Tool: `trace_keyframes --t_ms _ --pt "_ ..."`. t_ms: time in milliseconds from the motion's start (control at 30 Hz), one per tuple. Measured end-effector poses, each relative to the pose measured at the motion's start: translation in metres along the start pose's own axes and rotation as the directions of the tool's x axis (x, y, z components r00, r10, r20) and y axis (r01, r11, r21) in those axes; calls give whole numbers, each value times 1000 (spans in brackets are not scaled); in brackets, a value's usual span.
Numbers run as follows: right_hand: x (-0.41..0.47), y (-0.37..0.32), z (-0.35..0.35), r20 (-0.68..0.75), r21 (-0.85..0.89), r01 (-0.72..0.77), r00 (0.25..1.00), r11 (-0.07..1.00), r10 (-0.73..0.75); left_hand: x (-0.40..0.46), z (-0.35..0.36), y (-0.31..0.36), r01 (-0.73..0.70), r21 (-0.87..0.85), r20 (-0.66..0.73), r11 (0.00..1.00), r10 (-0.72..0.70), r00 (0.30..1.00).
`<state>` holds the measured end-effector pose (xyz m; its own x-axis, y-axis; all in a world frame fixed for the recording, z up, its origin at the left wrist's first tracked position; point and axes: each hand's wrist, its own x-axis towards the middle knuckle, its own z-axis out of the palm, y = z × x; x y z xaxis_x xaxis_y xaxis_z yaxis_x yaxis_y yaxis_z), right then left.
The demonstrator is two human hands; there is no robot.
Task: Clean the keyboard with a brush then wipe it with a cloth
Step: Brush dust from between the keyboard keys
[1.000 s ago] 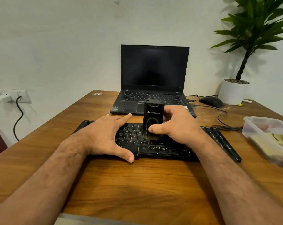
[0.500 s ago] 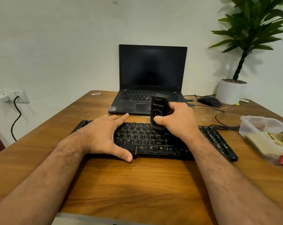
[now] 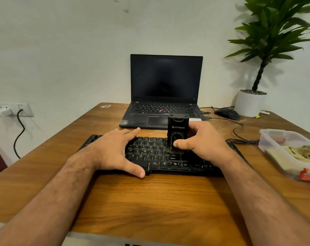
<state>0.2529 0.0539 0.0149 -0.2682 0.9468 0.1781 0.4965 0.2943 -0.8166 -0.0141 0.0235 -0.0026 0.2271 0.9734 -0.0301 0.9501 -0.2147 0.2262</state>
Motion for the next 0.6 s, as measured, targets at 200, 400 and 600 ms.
trace_keyframes --t_ms 200,400,600 --pt "-6 10 -10 67 67 -27 997 997 23 2 2 -3 -20 22 -14 1000 21 1000" --pt "13 19 -5 -10 140 -69 997 988 71 5 3 -6 -25 27 -21 999 26 999" --pt "5 21 -12 -97 -3 -13 995 1000 12 6 5 -8 -34 20 -36 999 35 999"
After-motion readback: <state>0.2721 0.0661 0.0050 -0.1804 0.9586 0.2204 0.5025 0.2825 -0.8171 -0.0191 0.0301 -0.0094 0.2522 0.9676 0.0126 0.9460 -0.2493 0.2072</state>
